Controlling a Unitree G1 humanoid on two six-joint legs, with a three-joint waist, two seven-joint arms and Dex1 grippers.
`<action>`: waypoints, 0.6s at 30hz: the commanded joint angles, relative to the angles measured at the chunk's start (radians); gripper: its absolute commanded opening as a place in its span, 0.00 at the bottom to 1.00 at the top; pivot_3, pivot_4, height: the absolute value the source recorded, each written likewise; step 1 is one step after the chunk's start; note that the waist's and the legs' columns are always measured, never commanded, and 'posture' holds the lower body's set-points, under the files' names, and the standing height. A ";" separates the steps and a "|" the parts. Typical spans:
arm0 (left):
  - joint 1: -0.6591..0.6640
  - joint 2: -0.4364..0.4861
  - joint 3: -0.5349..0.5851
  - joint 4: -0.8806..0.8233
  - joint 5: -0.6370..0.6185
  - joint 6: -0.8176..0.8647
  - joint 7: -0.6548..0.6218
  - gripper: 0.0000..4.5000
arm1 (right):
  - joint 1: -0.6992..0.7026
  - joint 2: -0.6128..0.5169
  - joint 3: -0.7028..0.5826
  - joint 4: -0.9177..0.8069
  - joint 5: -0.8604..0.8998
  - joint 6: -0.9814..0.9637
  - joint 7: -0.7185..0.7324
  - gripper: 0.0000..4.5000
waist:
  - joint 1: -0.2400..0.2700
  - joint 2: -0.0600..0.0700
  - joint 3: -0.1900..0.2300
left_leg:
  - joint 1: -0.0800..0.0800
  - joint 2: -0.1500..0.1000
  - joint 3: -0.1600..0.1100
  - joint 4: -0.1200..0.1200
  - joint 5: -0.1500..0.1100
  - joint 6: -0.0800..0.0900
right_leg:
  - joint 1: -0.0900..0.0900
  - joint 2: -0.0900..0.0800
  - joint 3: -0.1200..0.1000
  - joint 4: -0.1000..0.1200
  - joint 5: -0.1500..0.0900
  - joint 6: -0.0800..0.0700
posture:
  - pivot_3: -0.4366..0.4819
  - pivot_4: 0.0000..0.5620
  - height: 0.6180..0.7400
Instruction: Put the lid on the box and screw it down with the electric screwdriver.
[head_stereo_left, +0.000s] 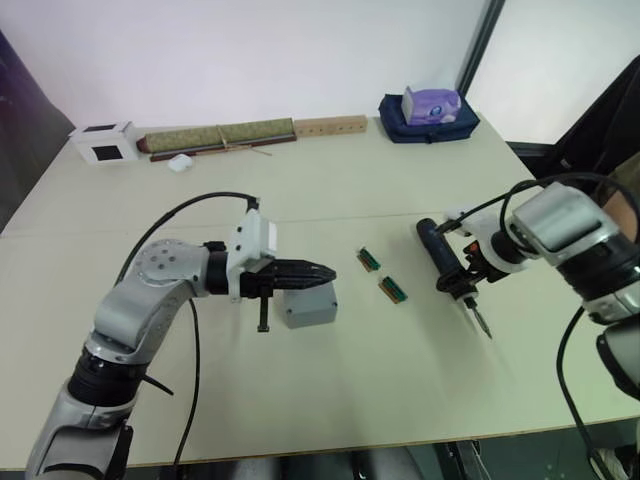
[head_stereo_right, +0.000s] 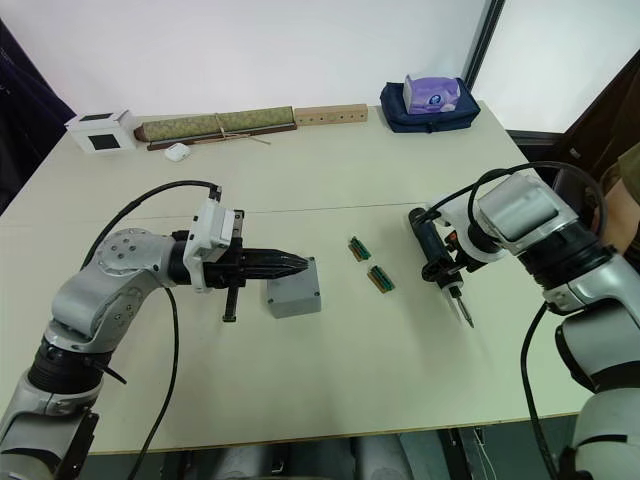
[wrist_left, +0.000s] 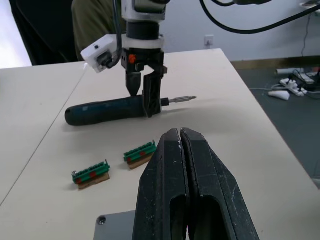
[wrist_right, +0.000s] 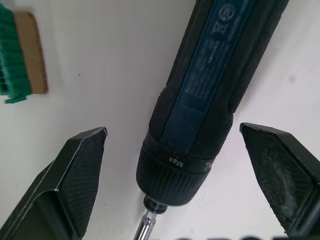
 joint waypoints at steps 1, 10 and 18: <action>-0.010 0.008 0.008 -0.041 -0.018 0.011 0.008 0.00 | -0.044 0.042 0.011 0.070 -0.025 -0.018 -0.002 0.99 | -0.001 0.000 0.000 | 0.000 0.000 0.000 0.000 0.000 0.000 | 0.000 0.000 0.000 0.000 0.000 0.000 | 0.48 0.27 1.00; 0.007 0.030 0.012 -0.070 -0.032 0.056 0.026 0.00 | -0.061 0.110 0.026 0.159 -0.053 -0.041 0.011 0.58 | 0.000 0.000 0.000 | 0.000 0.000 0.000 0.000 0.000 0.000 | 0.000 0.000 0.000 0.000 0.000 0.000 | 0.48 0.27 1.00; 0.022 0.075 0.025 -0.043 0.011 0.049 0.040 0.00 | -0.087 0.120 -0.022 0.175 -0.073 -0.061 0.004 0.40 | -0.003 0.000 0.000 | 0.000 0.000 0.000 0.000 0.000 0.000 | 0.000 0.000 0.000 0.000 0.000 0.000 | 0.48 0.27 1.00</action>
